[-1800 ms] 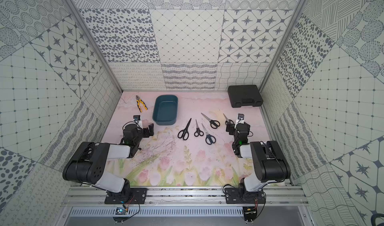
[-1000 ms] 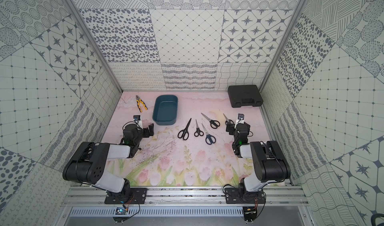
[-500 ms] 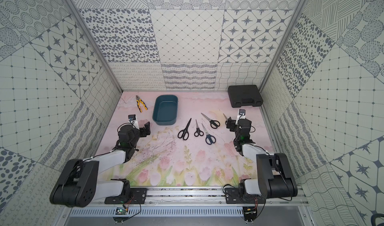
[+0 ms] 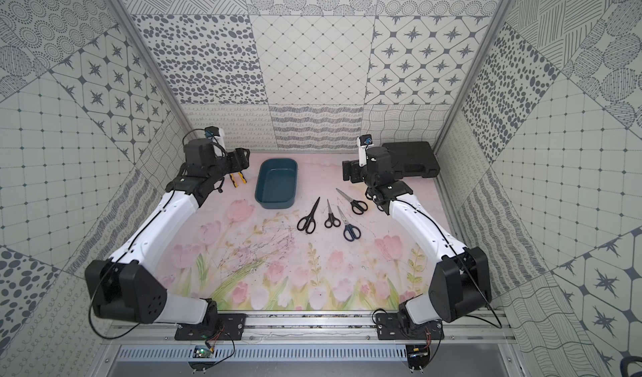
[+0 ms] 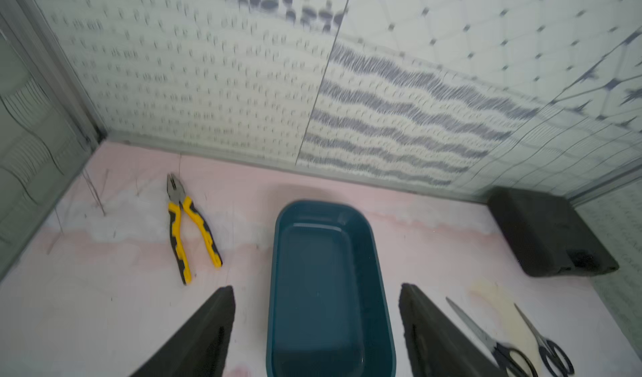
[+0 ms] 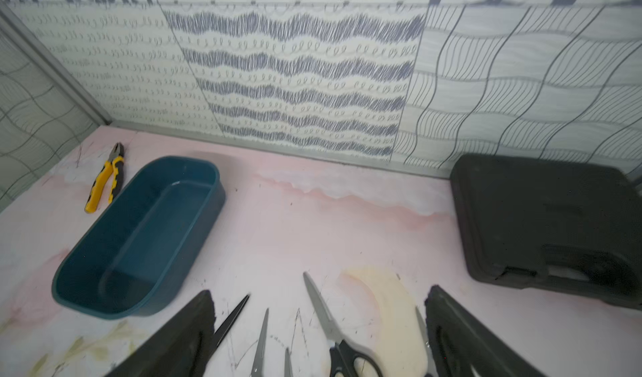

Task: Put the scissors into the storage box
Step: Move the storage box to the center of the board.

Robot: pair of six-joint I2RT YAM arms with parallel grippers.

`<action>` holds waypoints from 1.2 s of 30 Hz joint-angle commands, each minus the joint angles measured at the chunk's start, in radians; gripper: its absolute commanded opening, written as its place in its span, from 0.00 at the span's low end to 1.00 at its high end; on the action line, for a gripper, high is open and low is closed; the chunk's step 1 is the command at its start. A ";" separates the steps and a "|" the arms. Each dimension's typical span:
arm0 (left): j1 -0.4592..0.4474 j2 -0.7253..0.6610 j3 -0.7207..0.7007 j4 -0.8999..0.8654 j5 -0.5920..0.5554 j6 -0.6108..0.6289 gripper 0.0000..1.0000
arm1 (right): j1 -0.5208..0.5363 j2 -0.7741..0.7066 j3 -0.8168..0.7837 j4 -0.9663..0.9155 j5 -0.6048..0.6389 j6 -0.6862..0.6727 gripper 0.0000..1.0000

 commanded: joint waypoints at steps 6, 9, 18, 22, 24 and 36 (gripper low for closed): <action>-0.012 0.493 0.453 -0.670 0.089 0.027 0.78 | 0.111 0.054 0.068 -0.224 -0.051 0.030 0.97; -0.021 0.593 0.540 -0.706 0.108 0.048 0.77 | 0.123 0.050 0.038 -0.226 -0.051 0.035 0.97; -0.035 0.757 0.640 -0.749 0.072 0.048 0.64 | 0.146 0.061 0.007 -0.222 -0.061 0.060 0.97; -0.037 0.776 0.640 -0.756 0.056 0.052 0.59 | 0.156 0.072 0.014 -0.219 -0.063 0.055 0.96; -0.040 0.781 0.632 -0.760 0.048 0.055 0.56 | 0.158 0.080 0.021 -0.218 -0.066 0.053 0.97; -0.047 0.764 0.614 -0.765 0.002 0.066 0.18 | 0.166 0.108 0.023 -0.217 -0.056 0.062 0.97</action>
